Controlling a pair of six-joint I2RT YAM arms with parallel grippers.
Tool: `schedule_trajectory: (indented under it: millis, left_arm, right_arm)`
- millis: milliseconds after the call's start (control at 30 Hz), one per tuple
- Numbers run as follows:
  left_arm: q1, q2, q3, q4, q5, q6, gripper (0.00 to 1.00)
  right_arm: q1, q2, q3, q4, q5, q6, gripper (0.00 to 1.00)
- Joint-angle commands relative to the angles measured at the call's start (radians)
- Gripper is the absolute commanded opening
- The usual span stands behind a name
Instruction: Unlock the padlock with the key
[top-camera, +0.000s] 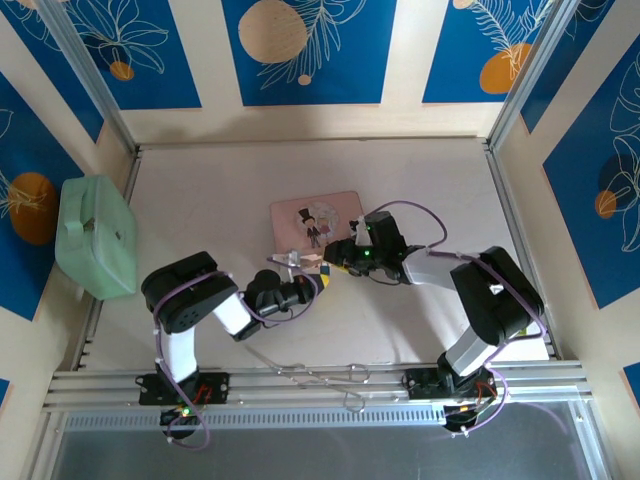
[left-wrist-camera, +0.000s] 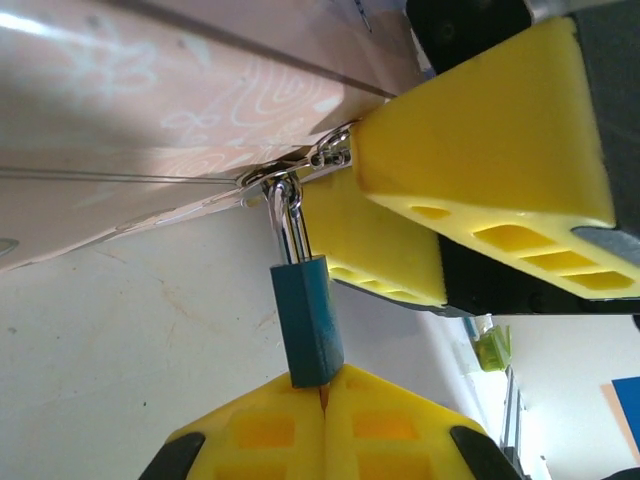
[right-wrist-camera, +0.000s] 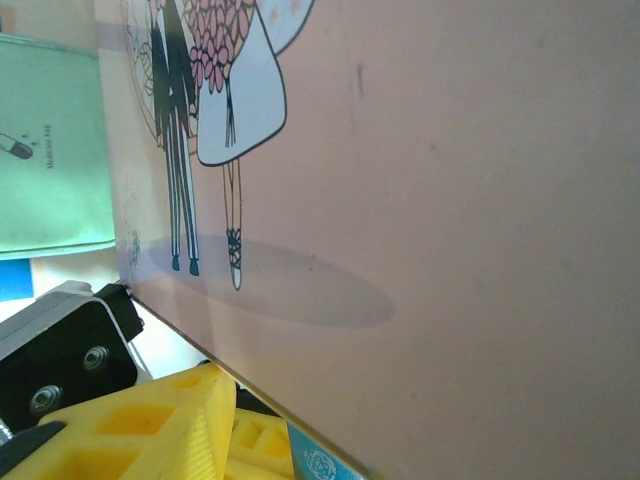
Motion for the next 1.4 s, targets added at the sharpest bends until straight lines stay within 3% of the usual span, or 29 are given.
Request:
schedule_trajectory:
  millis: [0,567,1067,1367]
  left_arm:
    - [0.016,0.014,-0.003,0.061,0.034,-0.051,0.0]
    - [0.027,0.004,-0.009,0.061,0.049,-0.066,0.0]
    - [0.034,-0.013,-0.012,0.061,0.06,-0.072,0.0]
    - [0.036,-0.021,-0.015,0.061,0.062,-0.072,0.0]
  right_arm:
    - [-0.002,0.019,-0.009,0.059,-0.072,0.014,0.49]
    - [0.02,0.059,-0.086,0.107,-0.071,0.116,0.47]
    - [0.024,-0.002,-0.133,-0.041,0.004,0.172,0.49]
    - [0.024,0.066,-0.092,-0.041,-0.059,0.183,0.47]
